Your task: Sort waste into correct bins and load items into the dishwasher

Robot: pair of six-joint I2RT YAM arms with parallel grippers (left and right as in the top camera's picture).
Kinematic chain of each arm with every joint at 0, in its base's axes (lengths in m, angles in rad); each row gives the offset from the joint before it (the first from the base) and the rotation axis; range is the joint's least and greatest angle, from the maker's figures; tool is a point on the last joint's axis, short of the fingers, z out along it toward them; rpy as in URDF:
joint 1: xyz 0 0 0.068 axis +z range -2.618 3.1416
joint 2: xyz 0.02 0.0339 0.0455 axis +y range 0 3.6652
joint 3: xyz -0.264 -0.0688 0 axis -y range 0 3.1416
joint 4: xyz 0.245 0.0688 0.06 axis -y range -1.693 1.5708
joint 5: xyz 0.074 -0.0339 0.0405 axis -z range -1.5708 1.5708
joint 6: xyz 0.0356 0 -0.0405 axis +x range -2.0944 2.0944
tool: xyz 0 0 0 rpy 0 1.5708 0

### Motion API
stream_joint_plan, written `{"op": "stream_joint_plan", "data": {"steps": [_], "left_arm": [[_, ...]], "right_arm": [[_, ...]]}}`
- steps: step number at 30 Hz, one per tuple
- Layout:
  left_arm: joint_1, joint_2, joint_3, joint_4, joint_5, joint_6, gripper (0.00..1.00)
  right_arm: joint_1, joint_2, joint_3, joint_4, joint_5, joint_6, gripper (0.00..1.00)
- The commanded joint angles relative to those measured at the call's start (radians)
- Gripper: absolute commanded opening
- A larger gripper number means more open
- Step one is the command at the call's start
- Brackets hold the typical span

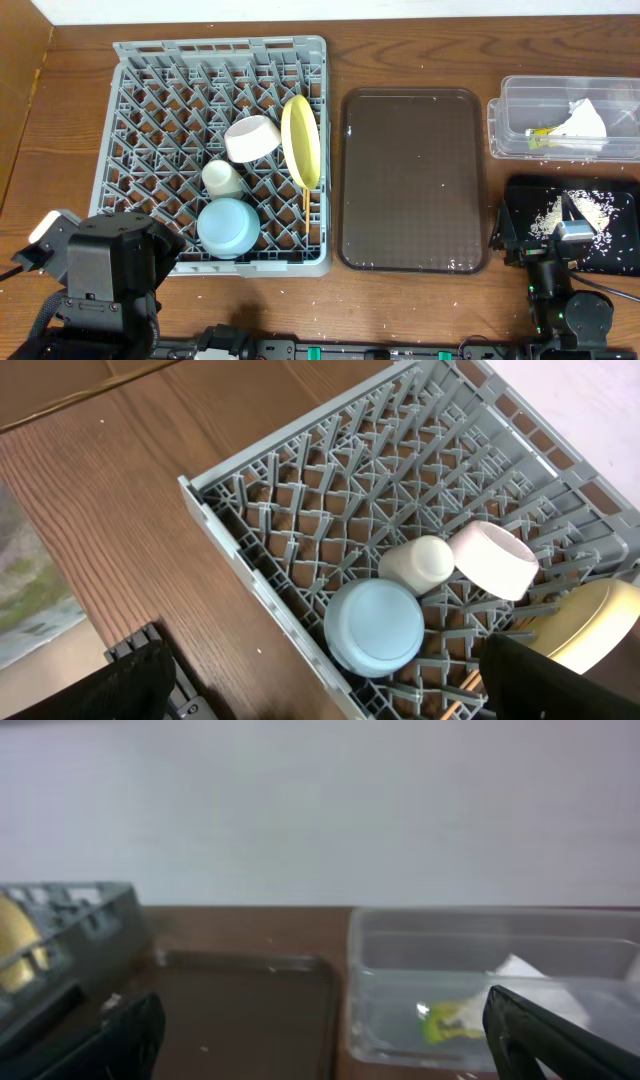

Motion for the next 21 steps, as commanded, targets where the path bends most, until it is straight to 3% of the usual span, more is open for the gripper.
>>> {"op": "stream_joint_plan", "data": {"steps": [1, 4, 21], "left_arm": [[0.005, 0.000, 0.008, -0.003, -0.013, -0.009, 0.98], [0.005, 0.000, 0.008, -0.003, -0.013, -0.009, 0.98], [0.005, 0.000, 0.008, -0.003, -0.013, -0.009, 0.98]], "right_arm": [[-0.039, -0.011, -0.002, -0.060, -0.001, -0.069, 0.99], [-0.077, -0.011, -0.002, -0.135, 0.007, -0.078, 0.99], [-0.135, -0.011, -0.002, -0.137, 0.033, -0.078, 0.99]]}}
